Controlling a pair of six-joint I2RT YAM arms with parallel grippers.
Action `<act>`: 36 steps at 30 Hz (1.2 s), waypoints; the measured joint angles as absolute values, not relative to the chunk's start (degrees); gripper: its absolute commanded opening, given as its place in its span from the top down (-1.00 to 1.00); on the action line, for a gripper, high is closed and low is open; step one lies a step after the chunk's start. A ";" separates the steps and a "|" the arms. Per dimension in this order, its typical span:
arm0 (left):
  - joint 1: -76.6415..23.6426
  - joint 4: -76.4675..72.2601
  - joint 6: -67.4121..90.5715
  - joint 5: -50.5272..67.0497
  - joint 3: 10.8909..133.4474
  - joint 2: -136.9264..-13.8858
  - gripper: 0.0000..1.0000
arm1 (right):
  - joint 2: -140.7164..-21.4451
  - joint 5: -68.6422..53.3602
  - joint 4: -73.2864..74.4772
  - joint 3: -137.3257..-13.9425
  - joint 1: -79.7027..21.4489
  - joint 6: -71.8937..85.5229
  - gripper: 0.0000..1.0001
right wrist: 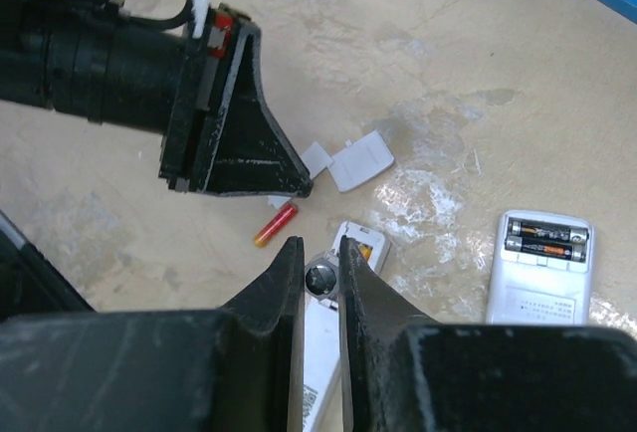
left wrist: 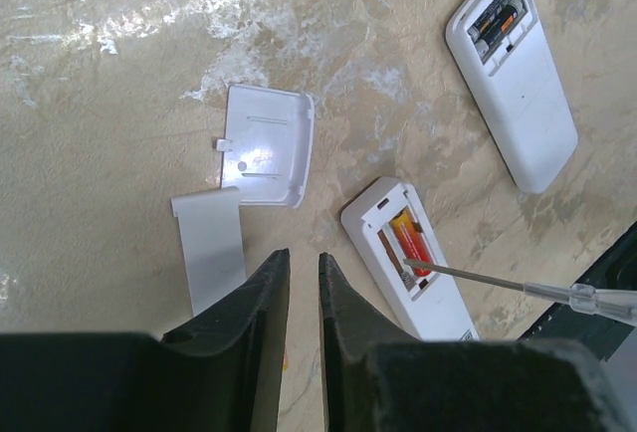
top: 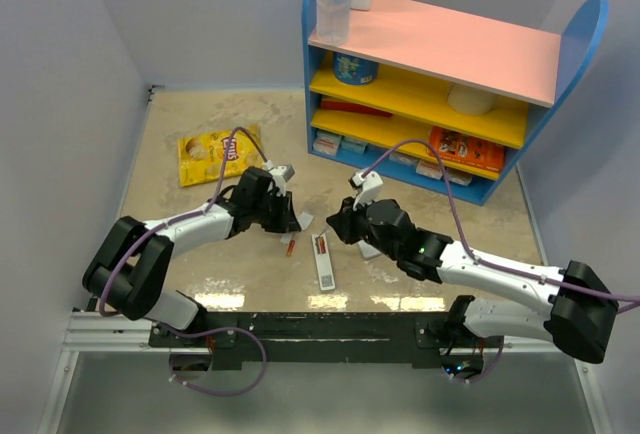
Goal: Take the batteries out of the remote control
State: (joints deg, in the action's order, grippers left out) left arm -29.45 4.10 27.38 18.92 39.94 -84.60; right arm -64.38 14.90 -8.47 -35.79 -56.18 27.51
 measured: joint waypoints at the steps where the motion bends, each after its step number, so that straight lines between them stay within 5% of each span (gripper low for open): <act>1: -29.63 3.90 27.40 19.16 39.83 -84.60 0.54 | -64.38 13.87 -7.68 -36.25 -56.18 26.26 1.00; 36: -33.89 -5.96 30.92 25.08 38.98 -92.05 0.53 | -66.43 5.21 -1.32 -40.05 -56.12 7.68 1.00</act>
